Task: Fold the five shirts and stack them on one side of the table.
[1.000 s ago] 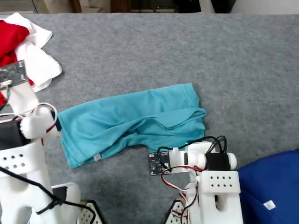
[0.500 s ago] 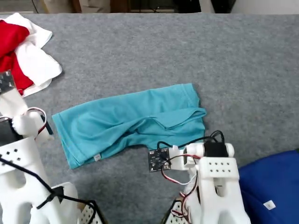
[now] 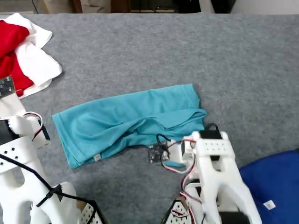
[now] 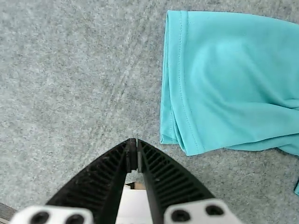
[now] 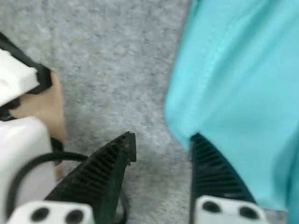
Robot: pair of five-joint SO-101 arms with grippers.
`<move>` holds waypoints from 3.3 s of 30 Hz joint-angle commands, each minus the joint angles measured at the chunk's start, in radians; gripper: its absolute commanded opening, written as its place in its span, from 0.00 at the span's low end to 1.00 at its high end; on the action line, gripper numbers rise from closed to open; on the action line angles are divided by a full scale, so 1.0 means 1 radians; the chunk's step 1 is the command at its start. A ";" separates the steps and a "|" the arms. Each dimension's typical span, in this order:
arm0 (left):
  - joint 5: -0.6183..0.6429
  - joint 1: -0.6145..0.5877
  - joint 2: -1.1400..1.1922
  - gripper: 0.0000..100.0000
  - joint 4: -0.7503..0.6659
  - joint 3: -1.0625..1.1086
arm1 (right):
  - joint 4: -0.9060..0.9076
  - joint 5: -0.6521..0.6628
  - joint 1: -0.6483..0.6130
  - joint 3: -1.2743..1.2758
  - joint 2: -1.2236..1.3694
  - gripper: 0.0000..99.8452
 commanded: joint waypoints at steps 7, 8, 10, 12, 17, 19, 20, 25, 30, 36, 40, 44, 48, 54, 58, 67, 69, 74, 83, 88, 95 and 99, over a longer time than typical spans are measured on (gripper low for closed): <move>-0.005 -0.012 -0.007 0.02 0.005 -0.002 | -0.081 -0.081 0.010 -0.180 0.160 0.01; -0.005 -0.012 -0.007 0.02 0.005 -0.002 | -0.080 -0.081 0.021 -0.205 0.160 0.01; -0.005 -0.012 -0.007 0.02 0.006 -0.002 | -0.037 -0.081 0.044 -0.271 0.160 0.01; -0.005 -0.012 -0.007 0.02 0.006 0.000 | 0.031 -0.083 0.053 -0.351 0.160 0.01; -0.005 -0.012 -0.007 0.02 0.006 0.000 | 0.133 -0.083 0.062 -0.522 0.160 0.01; -0.005 -0.012 -0.007 0.02 0.006 0.000 | 0.137 -0.083 0.059 -0.575 0.163 0.01; -0.005 -0.012 -0.007 0.02 0.006 0.000 | 0.135 -0.083 0.058 -0.599 0.166 0.01; -0.005 -0.012 -0.007 0.02 0.006 0.000 | 0.064 -0.083 0.024 -0.682 0.174 0.01; -0.005 -0.012 -0.007 0.02 0.006 0.000 | -0.011 -0.083 0.013 -0.762 0.289 0.01; -0.005 -0.012 -0.007 0.02 0.008 0.000 | 0.295 -0.120 -0.025 -0.860 0.394 0.01; -0.003 -0.012 -0.007 0.02 0.008 0.000 | 0.333 -0.097 -0.041 -0.774 0.306 0.06; -0.003 -0.012 -0.007 0.02 0.008 0.000 | 0.364 -0.054 -0.091 -0.608 0.147 0.10; -0.003 -0.011 -0.007 0.02 0.008 0.000 | 0.370 -0.054 -0.194 -0.432 0.007 0.10; -0.003 -0.011 -0.005 0.02 0.008 0.002 | 0.330 -0.106 -0.331 -0.308 -0.030 0.10; -0.003 -0.012 -0.007 0.02 0.008 0.012 | 0.321 -0.132 -0.390 -0.306 0.005 0.11; -0.003 -0.012 -0.007 0.02 0.008 0.072 | 0.193 -0.184 -0.427 -0.220 0.071 0.12; -0.003 -0.012 -0.007 0.02 0.008 0.068 | 0.140 -0.213 -0.426 -0.185 0.076 0.15; -0.003 -0.012 -0.007 0.02 0.008 0.066 | 0.052 -0.238 -0.423 -0.127 0.076 0.18; -0.003 -0.012 -0.007 0.02 0.008 0.069 | -0.071 -0.252 -0.421 -0.013 0.084 0.18; -0.003 -0.012 -0.007 0.02 0.008 0.071 | -0.072 -0.252 -0.421 -0.001 0.084 0.16; -0.003 -0.014 -0.007 0.02 0.008 0.068 | -0.075 -0.253 -0.420 0.019 0.084 0.01; -0.003 -0.014 -0.007 0.02 0.009 0.066 | -0.077 -0.253 -0.403 0.019 0.084 0.01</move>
